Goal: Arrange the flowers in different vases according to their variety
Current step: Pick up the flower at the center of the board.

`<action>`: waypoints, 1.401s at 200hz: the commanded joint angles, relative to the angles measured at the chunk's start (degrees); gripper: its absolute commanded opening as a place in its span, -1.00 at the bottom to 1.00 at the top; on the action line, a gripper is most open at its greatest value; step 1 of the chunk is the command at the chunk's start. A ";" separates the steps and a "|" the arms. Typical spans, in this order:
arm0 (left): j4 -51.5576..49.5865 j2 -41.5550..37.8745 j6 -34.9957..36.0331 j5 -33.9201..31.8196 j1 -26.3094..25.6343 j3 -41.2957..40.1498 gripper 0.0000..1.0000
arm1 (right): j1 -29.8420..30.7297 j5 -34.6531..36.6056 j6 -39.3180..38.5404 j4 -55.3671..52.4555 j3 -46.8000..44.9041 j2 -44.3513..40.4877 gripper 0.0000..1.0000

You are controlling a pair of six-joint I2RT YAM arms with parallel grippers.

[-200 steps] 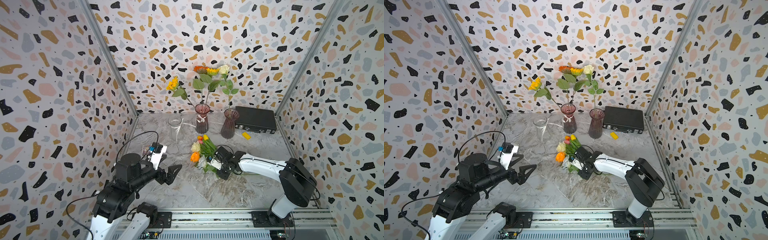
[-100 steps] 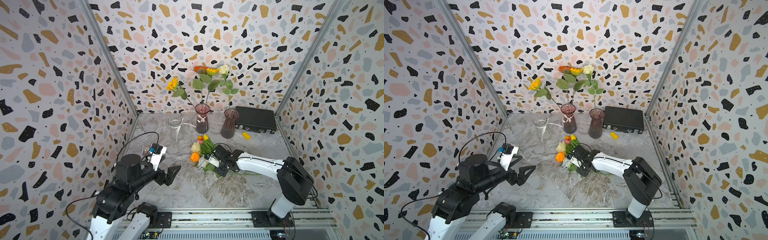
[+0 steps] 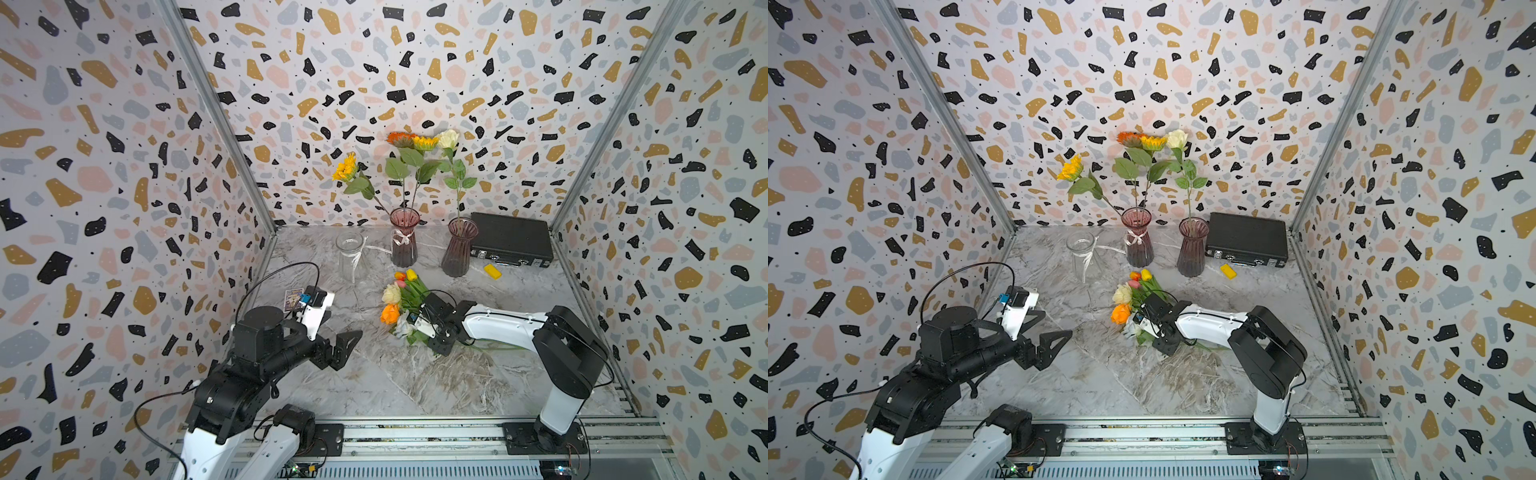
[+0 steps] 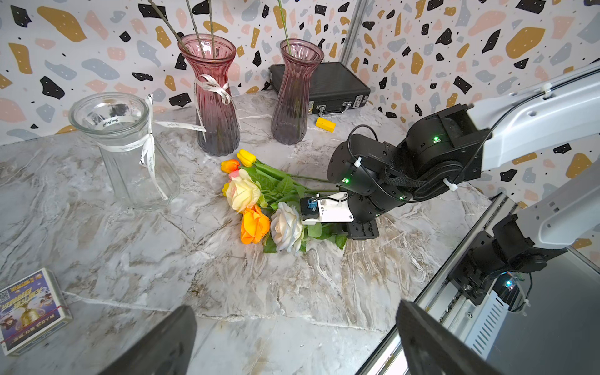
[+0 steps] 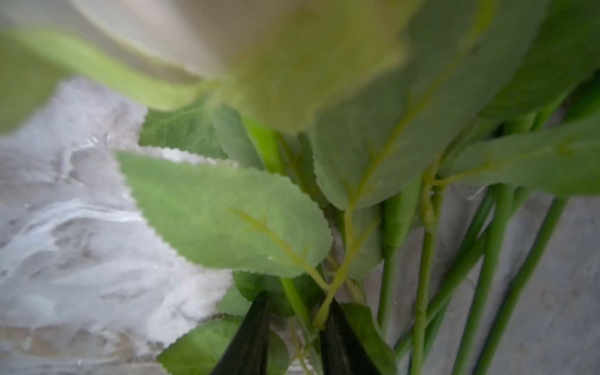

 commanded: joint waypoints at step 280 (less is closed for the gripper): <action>2.54 -4.47 0.18 1.75 -0.34 -1.34 0.99 | -19.98 -6.38 9.61 21.29 40.54 -20.85 -1.00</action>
